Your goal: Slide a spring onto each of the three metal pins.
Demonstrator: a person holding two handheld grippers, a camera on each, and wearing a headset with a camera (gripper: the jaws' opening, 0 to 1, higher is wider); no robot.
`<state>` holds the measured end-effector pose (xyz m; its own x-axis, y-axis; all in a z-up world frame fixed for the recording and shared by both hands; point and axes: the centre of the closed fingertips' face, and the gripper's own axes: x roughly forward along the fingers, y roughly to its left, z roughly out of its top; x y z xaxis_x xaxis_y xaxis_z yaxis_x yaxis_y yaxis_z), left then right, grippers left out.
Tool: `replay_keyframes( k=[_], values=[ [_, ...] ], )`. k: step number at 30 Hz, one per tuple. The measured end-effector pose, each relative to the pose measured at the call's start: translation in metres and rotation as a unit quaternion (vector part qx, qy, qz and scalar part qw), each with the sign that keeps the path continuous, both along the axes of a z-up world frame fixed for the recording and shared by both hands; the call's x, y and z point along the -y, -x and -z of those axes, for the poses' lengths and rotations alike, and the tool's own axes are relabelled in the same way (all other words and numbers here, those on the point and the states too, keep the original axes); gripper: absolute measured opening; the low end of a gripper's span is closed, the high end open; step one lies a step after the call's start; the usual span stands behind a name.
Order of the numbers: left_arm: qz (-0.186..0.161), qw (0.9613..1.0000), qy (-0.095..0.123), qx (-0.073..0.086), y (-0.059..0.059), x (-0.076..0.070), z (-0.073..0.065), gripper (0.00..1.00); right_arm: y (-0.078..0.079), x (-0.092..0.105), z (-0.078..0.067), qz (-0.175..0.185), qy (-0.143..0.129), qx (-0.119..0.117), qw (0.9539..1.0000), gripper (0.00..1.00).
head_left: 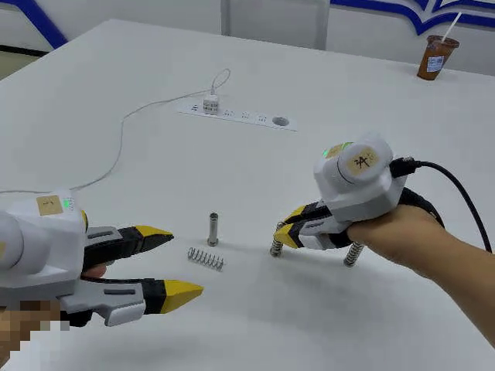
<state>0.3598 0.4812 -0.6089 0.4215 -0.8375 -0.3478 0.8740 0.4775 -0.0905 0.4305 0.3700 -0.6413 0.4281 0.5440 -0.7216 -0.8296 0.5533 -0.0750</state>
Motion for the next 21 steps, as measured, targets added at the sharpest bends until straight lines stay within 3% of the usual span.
replay_keyframes(
  k=[13, 21],
  values=[
    [0.0, 1.0, 0.0, -0.001, 0.0, -0.001, 0.001, 0.54, 0.002, 0.011, 0.012, 0.005, 0.021, -0.005, 0.9998, 0.17],
    [0.001, 1.0, 0.0, 0.0, 0.0, 0.0, 0.0, 0.54, 0.018, 0.016, 0.018, 0.009, 0.028, -0.017, 0.9994, 0.17]
  ],
)
